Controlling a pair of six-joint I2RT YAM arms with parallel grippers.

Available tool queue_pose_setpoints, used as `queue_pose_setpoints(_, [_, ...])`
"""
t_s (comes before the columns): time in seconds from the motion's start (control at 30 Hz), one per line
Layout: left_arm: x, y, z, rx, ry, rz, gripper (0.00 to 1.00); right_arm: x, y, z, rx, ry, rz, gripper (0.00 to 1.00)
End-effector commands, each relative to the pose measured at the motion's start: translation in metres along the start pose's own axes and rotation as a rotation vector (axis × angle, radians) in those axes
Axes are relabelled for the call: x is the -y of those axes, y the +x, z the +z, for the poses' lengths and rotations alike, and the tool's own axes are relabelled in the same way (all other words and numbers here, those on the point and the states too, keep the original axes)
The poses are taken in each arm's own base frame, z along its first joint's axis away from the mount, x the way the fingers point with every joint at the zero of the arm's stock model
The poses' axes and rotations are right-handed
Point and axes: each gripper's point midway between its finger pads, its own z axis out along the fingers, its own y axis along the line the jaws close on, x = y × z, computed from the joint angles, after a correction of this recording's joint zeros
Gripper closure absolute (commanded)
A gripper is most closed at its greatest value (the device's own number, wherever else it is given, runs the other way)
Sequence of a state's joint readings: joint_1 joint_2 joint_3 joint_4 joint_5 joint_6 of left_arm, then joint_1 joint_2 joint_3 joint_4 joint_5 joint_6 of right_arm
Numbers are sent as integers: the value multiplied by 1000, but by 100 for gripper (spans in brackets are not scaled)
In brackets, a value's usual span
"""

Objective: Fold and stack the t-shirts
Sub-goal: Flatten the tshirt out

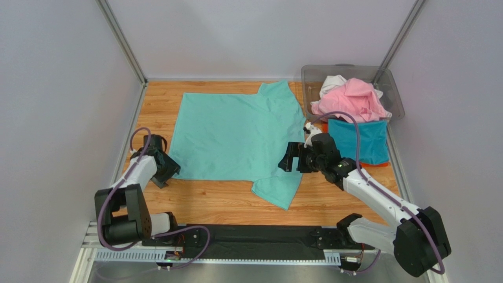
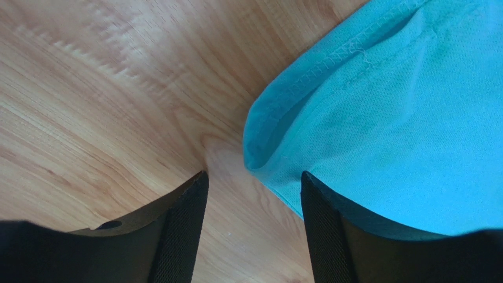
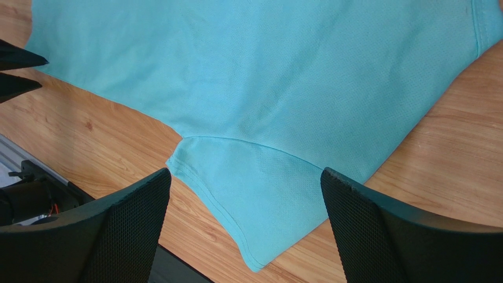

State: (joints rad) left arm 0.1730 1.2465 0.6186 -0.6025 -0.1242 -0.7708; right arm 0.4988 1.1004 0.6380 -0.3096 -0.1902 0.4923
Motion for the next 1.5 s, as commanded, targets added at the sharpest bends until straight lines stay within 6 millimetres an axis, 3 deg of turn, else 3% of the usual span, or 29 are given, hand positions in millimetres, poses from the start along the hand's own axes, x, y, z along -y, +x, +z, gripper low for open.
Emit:
queue_pose_setpoints(0.0, [27, -21, 5, 24, 88, -1, 35, -14, -19, -7, 89, -63, -57, 2])
queue_pose_setpoints(0.3, [20, -26, 26, -12, 17, -25, 58, -7, -17, -6, 91, -38, -82, 2])
queue_pose_setpoints(0.43, [19, -24, 25, -25, 10, -31, 82, -7, -15, -6, 80, -37, -83, 2])
queue_pose_setpoints(0.57, [14, -18, 22, -30, 7, -40, 95, -4, -7, -5, 43, -19, -100, 5])
queue_pose_setpoints(0.77, [10, -14, 15, -23, 18, -44, 100, -5, 21, -5, -64, 84, -217, 6])
queue_pose_setpoints(1.07, [9, -13, 8, -11, 35, -15, 100, -31, 111, -11, -342, 183, -389, 14])
queue_pose_setpoints(1.27, [9, -13, 6, -10, 41, -10, 100, -2, 143, -16, -472, 314, -356, 21])
queue_pose_setpoints(1.47, [8, -9, 5, -20, 46, -14, 100, 2, 155, -9, -496, 293, -357, 31])
